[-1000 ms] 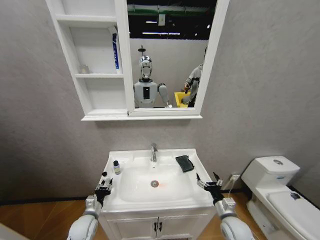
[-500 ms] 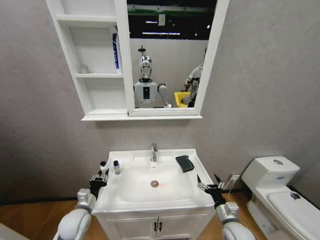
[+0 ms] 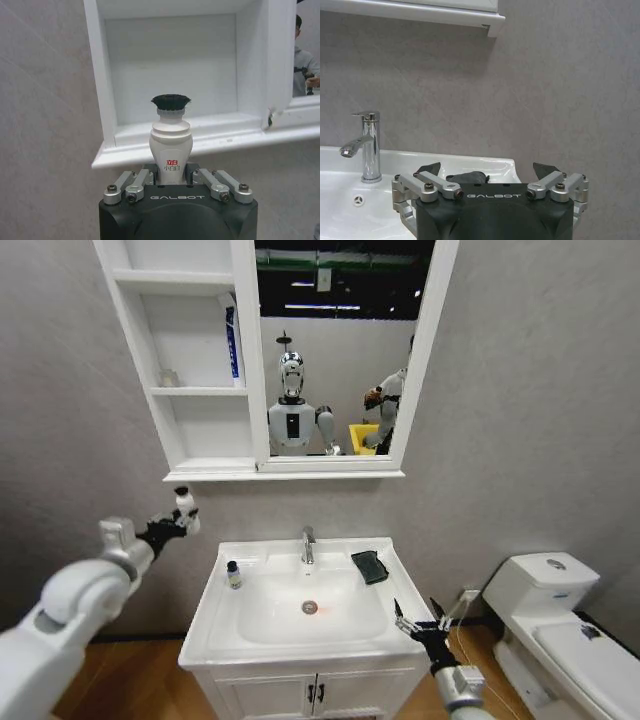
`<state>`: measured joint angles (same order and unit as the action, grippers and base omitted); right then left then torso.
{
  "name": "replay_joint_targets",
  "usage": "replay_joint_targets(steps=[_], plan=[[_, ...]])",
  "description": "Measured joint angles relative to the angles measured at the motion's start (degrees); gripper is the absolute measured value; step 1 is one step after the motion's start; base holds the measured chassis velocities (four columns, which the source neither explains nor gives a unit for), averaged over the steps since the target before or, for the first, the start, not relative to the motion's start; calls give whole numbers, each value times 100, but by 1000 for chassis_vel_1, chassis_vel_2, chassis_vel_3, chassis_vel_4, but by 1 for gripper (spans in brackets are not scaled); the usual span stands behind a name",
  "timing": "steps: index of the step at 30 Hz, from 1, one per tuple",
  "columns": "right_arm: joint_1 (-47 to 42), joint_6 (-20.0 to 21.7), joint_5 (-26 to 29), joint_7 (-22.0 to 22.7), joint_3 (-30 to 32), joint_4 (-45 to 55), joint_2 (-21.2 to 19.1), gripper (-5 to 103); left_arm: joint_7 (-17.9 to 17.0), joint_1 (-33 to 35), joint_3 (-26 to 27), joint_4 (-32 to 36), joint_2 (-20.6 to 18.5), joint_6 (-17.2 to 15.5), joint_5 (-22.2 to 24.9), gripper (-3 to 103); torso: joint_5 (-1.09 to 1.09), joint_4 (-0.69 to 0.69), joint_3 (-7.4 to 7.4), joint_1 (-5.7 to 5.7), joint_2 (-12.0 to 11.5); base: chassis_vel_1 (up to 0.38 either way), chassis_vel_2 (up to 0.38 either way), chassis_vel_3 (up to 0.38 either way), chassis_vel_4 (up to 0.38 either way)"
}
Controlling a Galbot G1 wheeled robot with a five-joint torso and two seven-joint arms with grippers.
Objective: Move facial cleanser and shampoo from washbasin to cabinet, then wipe washbasin with towel.
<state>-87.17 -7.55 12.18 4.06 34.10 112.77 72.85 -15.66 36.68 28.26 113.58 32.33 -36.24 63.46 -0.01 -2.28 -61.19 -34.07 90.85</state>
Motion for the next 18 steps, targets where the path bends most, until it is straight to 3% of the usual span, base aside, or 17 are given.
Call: replay_joint_targets(steps=[2, 3, 4, 8, 9, 10, 18], plan=[[-38, -13, -19, -4, 4, 40, 20, 100, -13, -204, -97, -90, -49, -26, 84, 28, 1, 0, 0, 0, 0, 0, 0, 0, 0], [-188, -38, -40, -12, 32, 215, 99, 100, -23, -767, -386, -323, -113, -87, 261, 28, 0, 0, 0, 0, 0, 0, 0, 0, 0], [-188, -38, -40, -12, 32, 215, 99, 100, -23, -767, -386, -323, -113, -87, 261, 28, 0, 0, 0, 0, 0, 0, 0, 0, 0], [-670, -135, -95, -13, 139, 697, 282, 100, -90, -2046, -1165, -833, -32, -197, 504, 28, 1, -2, 0, 0, 0, 0, 0, 0, 0], [-1065, -283, -233, 2, 235, 979, 421, 100, -211, -2839, -1841, -1248, 222, -298, 610, 28, 0, -2, 0, 0, 0, 0, 0, 0, 0], [-1190, -366, -319, 3, 267, 1033, 482, 100, -226, -3079, -2043, -1432, 332, -327, 583, 28, 2, -3, 0, 0, 0, 0, 0, 0, 0], [-1841, -820, -618, -60, 370, 1070, 735, 100, -38, -3876, -2542, -2351, 921, -296, -46, 28, 1, -2, 0, 0, -1, 0, 0, 0, 0]])
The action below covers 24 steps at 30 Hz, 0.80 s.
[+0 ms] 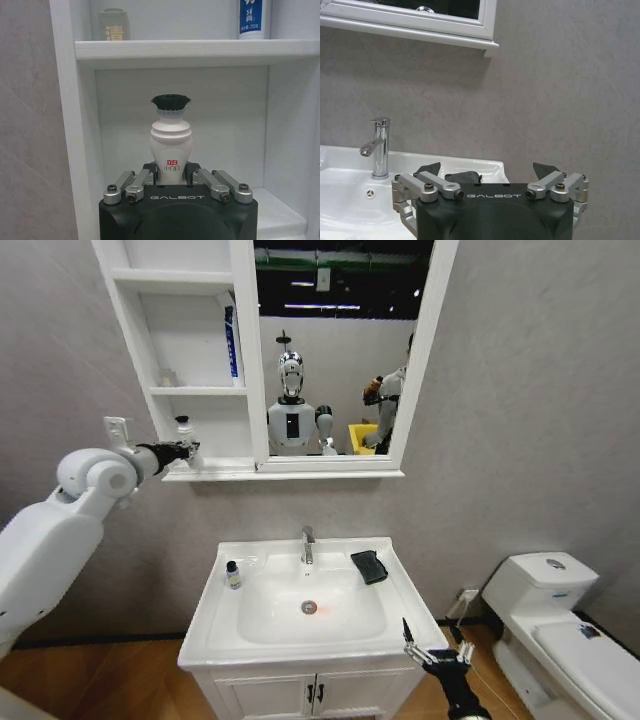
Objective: Move facial cleanser and shampoo from washbasin to cabinet, then wipe washbasin with towel.
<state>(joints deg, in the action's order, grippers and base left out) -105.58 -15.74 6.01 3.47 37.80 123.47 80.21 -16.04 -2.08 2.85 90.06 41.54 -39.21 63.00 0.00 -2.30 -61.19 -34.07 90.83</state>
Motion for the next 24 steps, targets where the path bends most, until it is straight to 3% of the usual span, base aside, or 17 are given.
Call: replay_joint_targets(steps=[9, 24], plan=[[-308, -80, 7, 127, -123, 246, 45, 100, 338, -291, -133, -738, 431, 111, -587, 28, 0, 1, 0, 0, 0, 0, 0, 0, 0], [-357, -66, 10, 250, -236, 241, 75, 100, 363, -357, -332, -1010, 668, 103, -872, 27, 1, 0, 1, 0, 0, 0, 0, 0, 0]])
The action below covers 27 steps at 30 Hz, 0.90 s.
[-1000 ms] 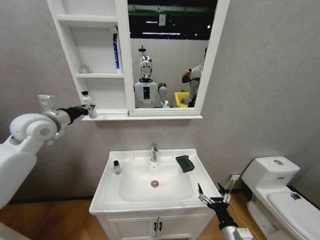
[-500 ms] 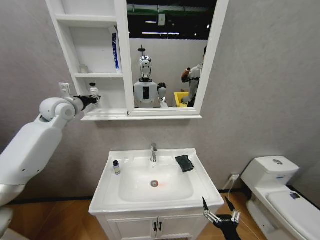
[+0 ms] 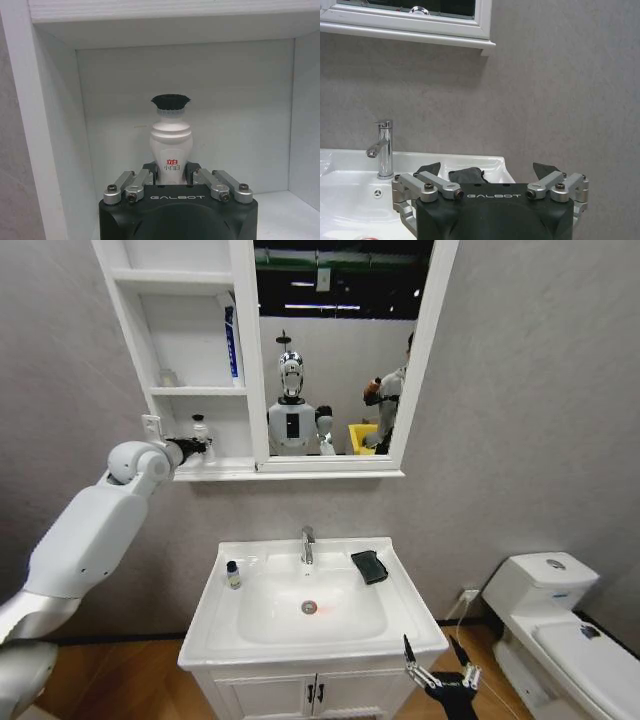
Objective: Move facial cleanser and shampoo from washbasin to cabinet, then wipe washbasin with towel.
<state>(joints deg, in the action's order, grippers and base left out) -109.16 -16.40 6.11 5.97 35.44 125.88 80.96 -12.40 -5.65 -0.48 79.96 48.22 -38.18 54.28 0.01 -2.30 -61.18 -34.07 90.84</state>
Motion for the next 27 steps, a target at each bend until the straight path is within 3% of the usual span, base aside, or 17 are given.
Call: replay_joint_targets(steps=[3, 5, 7, 9, 10, 12, 13, 17, 20, 23, 25, 26, 27], plan=[[25, -1, 3, 5, -30, -46, -1, 100, -25, 0, -7, -37, -1, -22, -19, 38, -1, 2, 0, 0, 0, 0, 0, 0, 0], [33, -1, 6, 6, -36, -57, -3, 100, -22, 2, -9, -50, -3, -20, -42, 38, -2, 1, -1, 0, 0, 0, 0, 0, 0], [67, 1, 22, 8, -57, -96, -13, 100, 97, 48, -7, -17, -108, 70, -263, 54, -2, -1, -1, 0, 0, 0, 0, 0, 0], [86, 3, 23, 9, -64, -124, -19, 100, 120, 85, 2, 55, -172, 89, -287, 54, -2, 1, -1, -1, 0, 0, 0, 0, 0], [124, 9, 24, 8, -83, -177, -25, 100, 130, 217, 82, 264, -317, 108, -278, 64, 0, 0, -1, -1, 0, 0, 0, 0, 0], [140, 14, 23, 8, -93, -193, -30, 100, 129, 312, 145, 378, -385, 115, -257, 64, 0, 0, 0, 0, 0, 0, 0, 0, 0], [176, 30, 23, 7, -106, -214, -39, 100, 98, 570, 305, 674, -534, 130, -130, 75, -2, 1, 0, -1, 0, 0, 0, 0, 0], [252, 83, 48, 8, -107, -227, -55, 100, 66, 1179, 703, 1313, -827, 199, 181, 86, -2, 1, 0, 0, 0, 0, 0, 0, 0], [328, 135, 133, 52, -96, -235, -93, 100, 57, 2257, 1357, 2364, -1156, 635, 328, 98, -1, 3, 0, 0, 1, 0, 0, 0, 0], [337, 166, 175, 84, -107, -236, -115, 100, -4, 2871, 1673, 2798, -1208, 892, 310, 100, 0, 2, 0, 1, 1, 0, 0, 0, 0], [347, 185, 187, 101, -119, -224, -125, 100, -85, 3628, 1932, 3165, -1145, 1302, 82, 100, -1, 3, 0, 1, 1, 0, 0, 0, 0], [355, 187, 187, 124, -124, -209, -124, 100, -162, 4153, 2087, 3288, -973, 1697, -249, 100, 1, -1, 0, 1, 2, 0, 0, 0, 0], [368, 187, 185, 164, -131, -206, -122, 100, -187, 4472, 2198, 3332, -819, 1872, -450, 100, 0, -2, 0, 1, 2, 0, 0, 0, 0]])
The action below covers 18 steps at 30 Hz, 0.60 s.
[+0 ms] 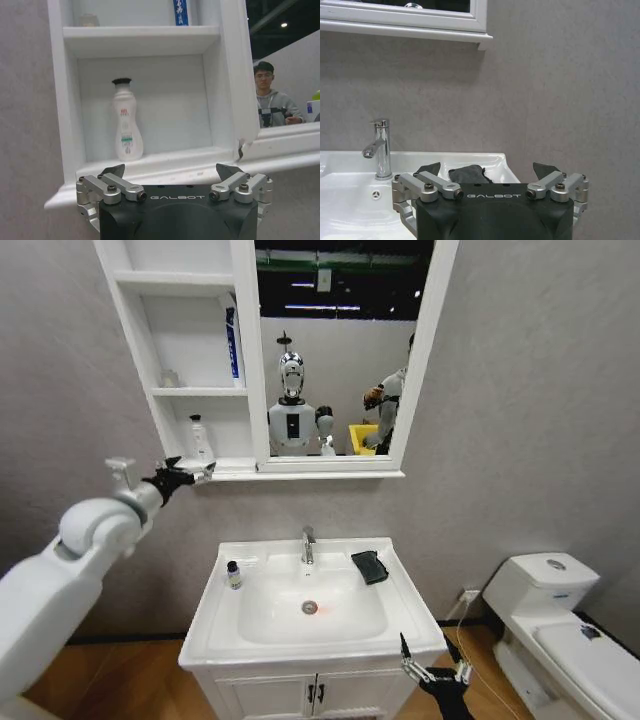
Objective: Move facial cleanser and shampoo from washbasin to cabinet, then wipe washbasin with towel.
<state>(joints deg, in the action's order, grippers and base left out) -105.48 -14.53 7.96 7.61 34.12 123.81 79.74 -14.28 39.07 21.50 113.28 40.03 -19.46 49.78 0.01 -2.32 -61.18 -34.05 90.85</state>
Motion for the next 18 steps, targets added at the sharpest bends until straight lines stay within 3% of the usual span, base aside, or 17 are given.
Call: replay_joint_targets(steps=[1, 3, 6, 8, 11, 18], plan=[[0, 0, 0, 0, 0, 0, 0, 100, 0, 0, 0, 0, 0, 0, 0, 100, 0, 0, 0, 0, 0, 0, 0, 0, 0], [59, -1, 13, 162, -11, -9, 13, 100, -14, 1074, 304, 53, 642, 422, -655, 100, -2, 3, -1, -1, 0, 0, 0, 0, 0], [75, 1, 38, 198, -1, -12, 5, 100, -4, 1425, 368, -10, 931, 626, -1014, 100, -1, 4, -1, -1, -1, 0, 0, 0, 0], [108, 42, 129, 249, 50, -12, -32, 100, 221, 2094, 452, -354, 1630, 1062, -1991, 100, -2, 4, -1, 0, -1, 0, 0, 0, 0], [152, 69, 171, 256, 58, -12, -58, 100, 399, 2310, 371, -673, 1930, 1196, -2392, 100, 1, 2, 0, 0, -1, 0, 0, 0, 0], [221, 87, 263, 257, 55, -85, -76, 100, 657, 2358, 165, -1315, 2242, 1256, -2835, 100, -1, 2, -1, -2, -1, 0, 0, 0, 0]])
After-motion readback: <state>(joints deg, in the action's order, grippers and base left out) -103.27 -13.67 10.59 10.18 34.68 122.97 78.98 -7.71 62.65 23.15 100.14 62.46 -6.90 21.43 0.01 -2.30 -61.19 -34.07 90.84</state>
